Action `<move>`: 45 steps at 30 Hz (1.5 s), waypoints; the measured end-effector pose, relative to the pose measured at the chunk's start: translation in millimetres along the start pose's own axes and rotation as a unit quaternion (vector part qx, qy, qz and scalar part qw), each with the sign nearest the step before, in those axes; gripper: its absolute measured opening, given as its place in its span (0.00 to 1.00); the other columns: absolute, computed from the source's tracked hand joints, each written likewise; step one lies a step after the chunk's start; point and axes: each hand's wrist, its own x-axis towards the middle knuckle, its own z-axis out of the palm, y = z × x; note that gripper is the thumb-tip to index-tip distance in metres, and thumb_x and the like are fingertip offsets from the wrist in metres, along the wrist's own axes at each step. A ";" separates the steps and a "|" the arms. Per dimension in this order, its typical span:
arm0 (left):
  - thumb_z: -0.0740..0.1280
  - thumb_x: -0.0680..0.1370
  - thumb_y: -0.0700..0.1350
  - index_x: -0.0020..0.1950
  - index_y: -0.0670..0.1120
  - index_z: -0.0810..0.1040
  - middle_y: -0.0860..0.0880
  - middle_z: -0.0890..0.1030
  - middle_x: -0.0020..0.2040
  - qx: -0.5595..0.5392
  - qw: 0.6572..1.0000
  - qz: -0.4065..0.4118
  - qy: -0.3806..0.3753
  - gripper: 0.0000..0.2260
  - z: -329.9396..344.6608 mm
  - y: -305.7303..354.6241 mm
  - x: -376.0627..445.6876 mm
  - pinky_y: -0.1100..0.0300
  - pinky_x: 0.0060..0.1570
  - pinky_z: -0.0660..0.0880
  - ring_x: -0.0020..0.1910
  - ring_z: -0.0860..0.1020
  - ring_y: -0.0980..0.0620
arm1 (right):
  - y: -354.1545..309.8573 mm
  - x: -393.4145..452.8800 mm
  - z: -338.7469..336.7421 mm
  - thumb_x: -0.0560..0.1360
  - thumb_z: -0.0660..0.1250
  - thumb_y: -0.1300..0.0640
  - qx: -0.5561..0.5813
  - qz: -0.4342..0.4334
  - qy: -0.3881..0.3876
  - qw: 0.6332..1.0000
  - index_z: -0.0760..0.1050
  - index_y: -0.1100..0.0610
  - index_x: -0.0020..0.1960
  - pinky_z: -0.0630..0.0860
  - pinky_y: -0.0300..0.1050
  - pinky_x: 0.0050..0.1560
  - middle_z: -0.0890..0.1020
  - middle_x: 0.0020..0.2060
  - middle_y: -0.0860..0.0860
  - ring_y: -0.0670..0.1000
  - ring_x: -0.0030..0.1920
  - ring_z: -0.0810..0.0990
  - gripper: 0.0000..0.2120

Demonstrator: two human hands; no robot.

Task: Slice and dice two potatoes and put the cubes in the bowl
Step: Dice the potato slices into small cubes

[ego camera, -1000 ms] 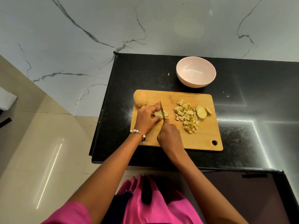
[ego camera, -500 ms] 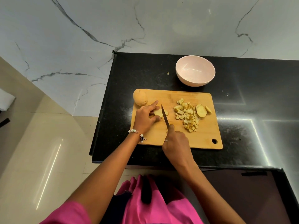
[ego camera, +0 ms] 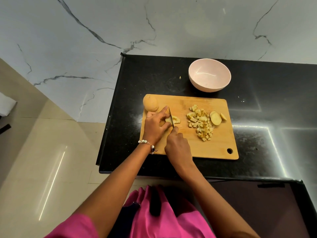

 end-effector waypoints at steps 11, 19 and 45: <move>0.73 0.70 0.43 0.70 0.46 0.71 0.52 0.83 0.51 -0.004 1.000 -0.009 0.002 0.28 1.4 -1.0 -1.7 0.56 0.52 0.74 0.50 0.73 0.48 | 22.0 -37.3 -8.8 0.77 0.53 0.64 0.012 0.032 -0.067 0.997 0.50 0.63 0.75 0.68 0.48 0.43 0.75 0.54 0.60 0.60 0.51 0.76 0.28; 0.73 0.69 0.38 0.68 0.43 0.73 0.50 0.83 0.47 -0.010 0.999 0.011 0.044 0.27 -0.7 -3.6 -4.5 0.55 0.50 0.76 0.46 0.77 0.50 | 11.8 -7.3 -11.3 0.77 0.53 0.64 0.028 0.027 -0.065 0.997 0.53 0.64 0.75 0.72 0.52 0.47 0.76 0.53 0.62 0.62 0.50 0.77 0.27; 0.71 0.73 0.40 0.68 0.46 0.73 0.53 0.84 0.46 -0.016 0.998 -0.026 0.049 0.23 -3.0 -2.3 -3.2 0.64 0.54 0.70 0.50 0.77 0.50 | 26.2 -26.4 -13.1 0.77 0.54 0.63 0.041 0.013 -0.030 0.999 0.54 0.62 0.75 0.69 0.50 0.43 0.77 0.52 0.60 0.61 0.49 0.76 0.27</move>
